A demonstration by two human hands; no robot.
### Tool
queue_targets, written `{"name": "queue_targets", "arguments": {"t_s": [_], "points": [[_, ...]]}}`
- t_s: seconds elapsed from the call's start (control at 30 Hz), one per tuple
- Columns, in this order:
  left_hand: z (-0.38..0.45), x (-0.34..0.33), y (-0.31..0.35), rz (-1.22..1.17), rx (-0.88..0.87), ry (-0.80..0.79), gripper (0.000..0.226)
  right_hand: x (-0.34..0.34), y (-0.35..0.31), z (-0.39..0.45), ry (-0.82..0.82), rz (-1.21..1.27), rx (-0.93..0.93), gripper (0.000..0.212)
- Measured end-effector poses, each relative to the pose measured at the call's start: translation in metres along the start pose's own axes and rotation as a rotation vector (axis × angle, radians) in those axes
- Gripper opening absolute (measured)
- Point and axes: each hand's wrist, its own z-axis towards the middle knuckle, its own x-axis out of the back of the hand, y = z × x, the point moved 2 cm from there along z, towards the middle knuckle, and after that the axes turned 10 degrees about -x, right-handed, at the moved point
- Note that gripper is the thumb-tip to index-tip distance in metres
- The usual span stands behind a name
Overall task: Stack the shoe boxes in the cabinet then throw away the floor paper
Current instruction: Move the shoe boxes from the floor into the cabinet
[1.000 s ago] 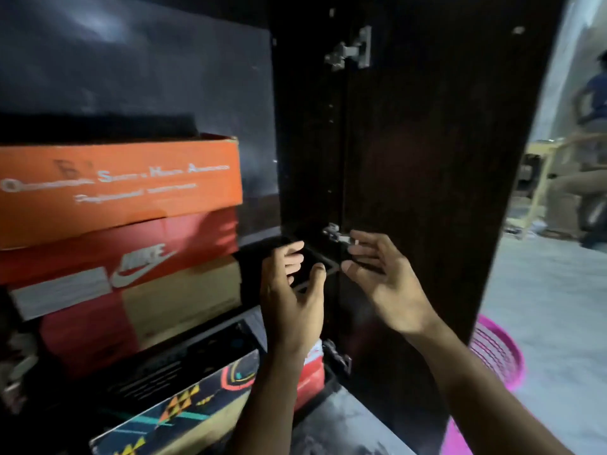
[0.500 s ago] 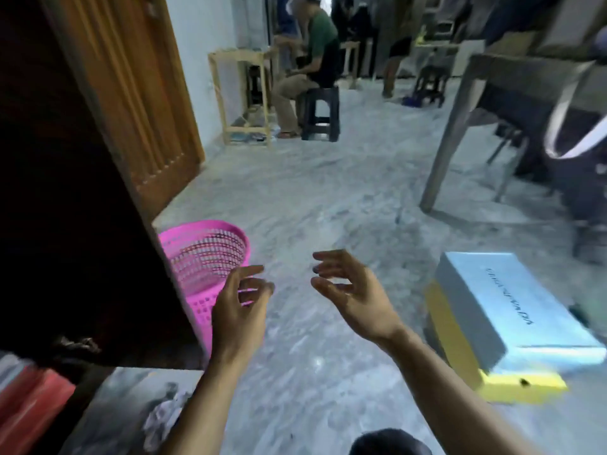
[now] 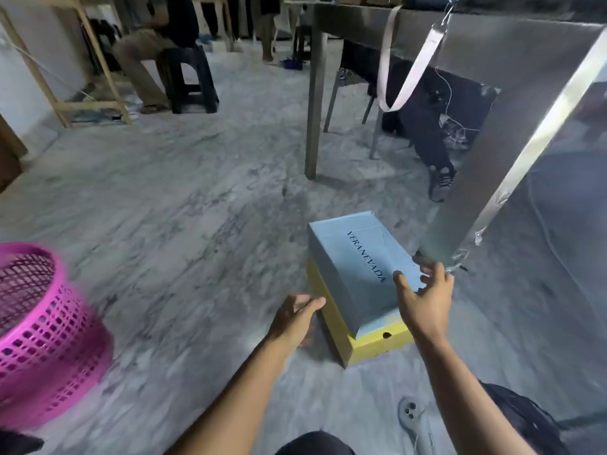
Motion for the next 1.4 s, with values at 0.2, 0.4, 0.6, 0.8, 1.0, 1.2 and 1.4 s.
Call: {"name": "queue_targets", "arguments": {"t_s": [0.2, 0.4, 0.6, 0.8, 1.0, 1.2, 1.4], "points": [[0.022, -0.053, -0.013, -0.070, 0.239, -0.184, 0.101, 0.019, 0.062, 0.049, -0.018, -0.051, -0.266, 0.066], [0.027, -0.066, -0.028, -0.121, 0.221, -0.168, 0.085, 0.008, 0.092, 0.040, -0.073, 0.063, -0.298, 0.047], [0.010, -0.020, -0.040, -0.320, 0.144, 0.015, 0.051, -0.003, 0.076, 0.019, -0.252, 0.205, -0.338, 0.050], [-0.029, 0.048, -0.044, -0.354, 0.068, 0.032, 0.085, -0.039, 0.022, 0.011, -0.623, 0.311, -0.397, 0.073], [-0.083, 0.130, -0.032, -0.266, -0.073, -0.009, 0.089, -0.081, -0.042, -0.031, -0.771, 0.487, -0.296, 0.074], [-0.134, 0.209, 0.017, -0.333, -0.293, 0.216, 0.106, -0.105, -0.121, -0.120, -0.952, 0.490, -0.132, 0.028], [-0.224, 0.288, 0.048, -0.469, -0.539, 0.420, 0.062, -0.127, -0.188, -0.234, -1.339, 0.474, 0.003, 0.062]]}}
